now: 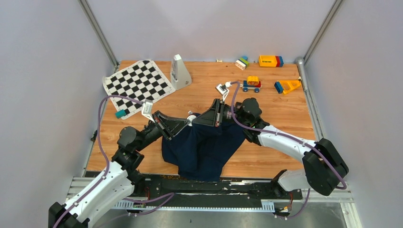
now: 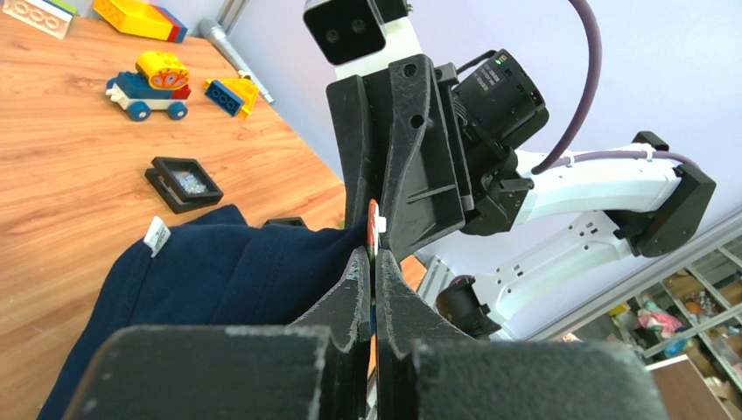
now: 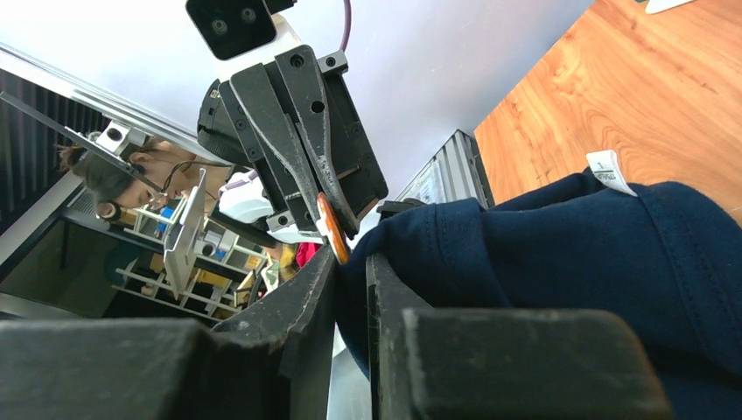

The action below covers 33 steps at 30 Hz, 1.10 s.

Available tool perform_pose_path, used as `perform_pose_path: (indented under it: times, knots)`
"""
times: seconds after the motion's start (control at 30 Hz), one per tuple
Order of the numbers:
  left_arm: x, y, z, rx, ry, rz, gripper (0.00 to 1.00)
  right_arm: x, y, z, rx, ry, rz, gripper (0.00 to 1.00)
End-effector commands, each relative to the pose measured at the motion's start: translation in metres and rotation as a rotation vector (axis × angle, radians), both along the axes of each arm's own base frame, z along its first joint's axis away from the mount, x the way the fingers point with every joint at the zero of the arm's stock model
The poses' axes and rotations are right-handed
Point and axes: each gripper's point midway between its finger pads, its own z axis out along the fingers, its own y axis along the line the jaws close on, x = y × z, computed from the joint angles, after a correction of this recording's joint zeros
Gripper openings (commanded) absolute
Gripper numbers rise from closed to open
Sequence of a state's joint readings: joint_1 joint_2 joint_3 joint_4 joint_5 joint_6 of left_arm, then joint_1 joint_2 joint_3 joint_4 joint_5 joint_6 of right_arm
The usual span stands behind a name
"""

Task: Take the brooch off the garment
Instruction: Remove the brooch from the clothes.

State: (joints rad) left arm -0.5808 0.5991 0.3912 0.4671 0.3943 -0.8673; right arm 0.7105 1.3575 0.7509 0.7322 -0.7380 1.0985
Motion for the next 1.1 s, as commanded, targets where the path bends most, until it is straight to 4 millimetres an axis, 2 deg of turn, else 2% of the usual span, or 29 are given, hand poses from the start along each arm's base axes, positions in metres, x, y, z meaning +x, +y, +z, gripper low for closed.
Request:
perform_pose_path:
  times: [0.0,0.17,0.4,0.53,0.6,0.73,0.97,1.07]
  knots:
    - [-0.021,-0.002,0.027,-0.011,-0.173,-0.074,0.00,-0.004,0.005,0.013,0.030,-0.011,0.034,0.12]
    - [-0.025,-0.005,0.019,0.049,-0.228,-0.101,0.00,-0.001,0.008,0.009,-0.018,0.032,0.040,0.11]
    - [-0.019,-0.014,0.005,0.101,-0.196,-0.114,0.00,0.002,0.017,-0.004,-0.104,0.055,0.086,0.09]
    - [-0.004,-0.009,-0.002,0.118,-0.129,-0.032,0.00,-0.004,0.013,-0.007,-0.099,0.027,0.094,0.12]
    - [0.005,-0.006,-0.022,0.193,-0.055,0.005,0.00,-0.004,0.011,-0.009,-0.115,0.016,0.088,0.13]
    - [0.013,-0.006,-0.037,0.268,0.000,0.021,0.00,-0.005,0.011,-0.013,-0.148,0.009,0.103,0.15]
    - [0.024,0.001,-0.048,0.332,0.091,0.084,0.00,-0.009,0.006,-0.017,-0.163,0.007,0.097,0.29]
    - [0.029,0.013,-0.057,0.381,0.144,0.156,0.00,-0.009,0.001,-0.021,-0.178,0.003,0.059,0.52]
